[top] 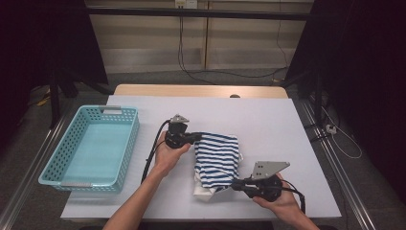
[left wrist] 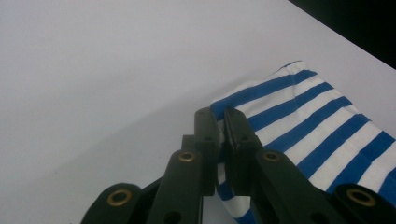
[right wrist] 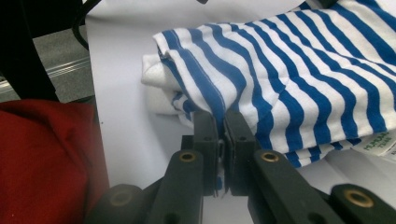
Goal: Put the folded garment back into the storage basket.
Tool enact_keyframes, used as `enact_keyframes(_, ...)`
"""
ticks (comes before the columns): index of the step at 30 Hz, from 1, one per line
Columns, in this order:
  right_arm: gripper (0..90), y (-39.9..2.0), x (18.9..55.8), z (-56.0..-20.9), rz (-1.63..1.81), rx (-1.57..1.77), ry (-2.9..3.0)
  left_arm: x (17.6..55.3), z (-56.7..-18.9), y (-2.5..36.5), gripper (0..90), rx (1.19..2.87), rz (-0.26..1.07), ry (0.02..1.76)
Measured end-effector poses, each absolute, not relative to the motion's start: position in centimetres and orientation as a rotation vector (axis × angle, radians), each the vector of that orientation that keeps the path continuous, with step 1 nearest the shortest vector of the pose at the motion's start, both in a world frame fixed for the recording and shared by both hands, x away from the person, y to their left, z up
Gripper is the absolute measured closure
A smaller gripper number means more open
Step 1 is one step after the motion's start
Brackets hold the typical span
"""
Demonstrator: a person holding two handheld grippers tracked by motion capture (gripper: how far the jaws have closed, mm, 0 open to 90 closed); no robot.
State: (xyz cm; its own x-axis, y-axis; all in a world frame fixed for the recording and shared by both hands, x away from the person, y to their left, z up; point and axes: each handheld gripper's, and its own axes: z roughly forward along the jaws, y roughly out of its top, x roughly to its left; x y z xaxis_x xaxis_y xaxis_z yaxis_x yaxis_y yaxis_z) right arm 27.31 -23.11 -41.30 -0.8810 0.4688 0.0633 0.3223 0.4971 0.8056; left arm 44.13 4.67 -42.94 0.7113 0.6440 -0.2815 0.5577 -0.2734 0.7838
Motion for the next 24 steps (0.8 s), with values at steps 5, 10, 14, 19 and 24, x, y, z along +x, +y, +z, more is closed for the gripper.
enact_keyframes(5, 86.0, -23.1, 27.2, -40.9, 1.359, 0.696, 2.552, 44.2, -42.6, 4.6, 85.0, 1.922, 0.127, 0.917)
enact_keyframes(10, 86.1, -23.1, 27.3, -40.2, 1.387, 0.688, 2.52, 44.3, -42.0, 4.7, 85.0, 1.909, 0.138, 0.915)
enact_keyframes(14, 86.1, -23.2, 27.4, -39.8, 1.409, 0.696, 2.494, 44.4, -41.6, 4.9, 85.0, 1.897, 0.141, 0.915)
enact_keyframes(19, 86.1, -23.3, 27.5, -39.2, 1.421, 0.693, 2.47, 44.5, -41.0, 5.3, 85.0, 1.856, 0.149, 0.914)
enact_keyframes(24, 86.1, -23.0, 27.6, -38.8, 1.437, 0.687, 2.452, 44.5, -40.6, 5.6, 85.1, 1.847, 0.177, 0.914)
